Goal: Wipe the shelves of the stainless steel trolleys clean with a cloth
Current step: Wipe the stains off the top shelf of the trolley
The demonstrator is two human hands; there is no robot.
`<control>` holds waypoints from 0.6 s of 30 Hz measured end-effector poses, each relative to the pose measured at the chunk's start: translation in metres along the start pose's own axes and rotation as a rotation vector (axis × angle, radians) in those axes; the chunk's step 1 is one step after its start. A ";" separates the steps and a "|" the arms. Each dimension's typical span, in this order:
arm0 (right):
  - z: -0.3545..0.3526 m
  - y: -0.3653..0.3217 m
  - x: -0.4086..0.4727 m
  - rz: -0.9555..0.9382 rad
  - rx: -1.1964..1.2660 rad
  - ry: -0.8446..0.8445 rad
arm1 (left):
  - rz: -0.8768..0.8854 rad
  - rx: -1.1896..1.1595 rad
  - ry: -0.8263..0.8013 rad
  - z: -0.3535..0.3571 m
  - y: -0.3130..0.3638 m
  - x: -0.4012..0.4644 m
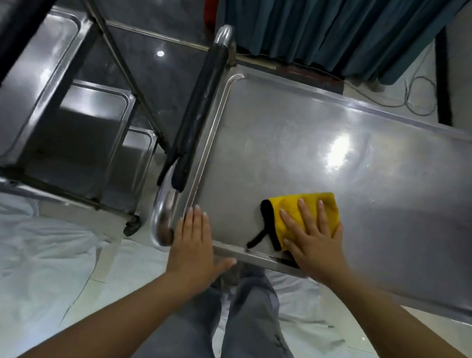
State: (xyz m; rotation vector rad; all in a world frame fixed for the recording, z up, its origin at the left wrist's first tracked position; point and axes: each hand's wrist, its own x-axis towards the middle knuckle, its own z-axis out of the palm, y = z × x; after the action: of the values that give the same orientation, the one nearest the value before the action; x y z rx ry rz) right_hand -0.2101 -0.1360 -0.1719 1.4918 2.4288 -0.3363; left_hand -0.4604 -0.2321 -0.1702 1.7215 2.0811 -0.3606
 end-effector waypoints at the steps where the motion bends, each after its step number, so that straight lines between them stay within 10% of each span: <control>1: 0.004 -0.008 0.000 0.069 0.019 -0.019 | 0.016 0.003 -0.012 0.006 -0.001 -0.006; 6: 0.005 -0.071 0.032 0.343 0.202 -0.068 | 0.072 0.013 -0.030 0.011 -0.007 -0.009; 18: -0.014 -0.096 0.073 -0.165 0.036 -0.039 | 0.121 0.061 -0.017 0.005 -0.006 -0.013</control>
State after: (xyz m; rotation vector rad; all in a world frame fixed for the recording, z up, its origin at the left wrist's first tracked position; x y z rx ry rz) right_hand -0.3290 -0.1129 -0.1783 1.2891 2.5332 -0.4401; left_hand -0.4640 -0.2469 -0.1688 1.8625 1.9617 -0.4050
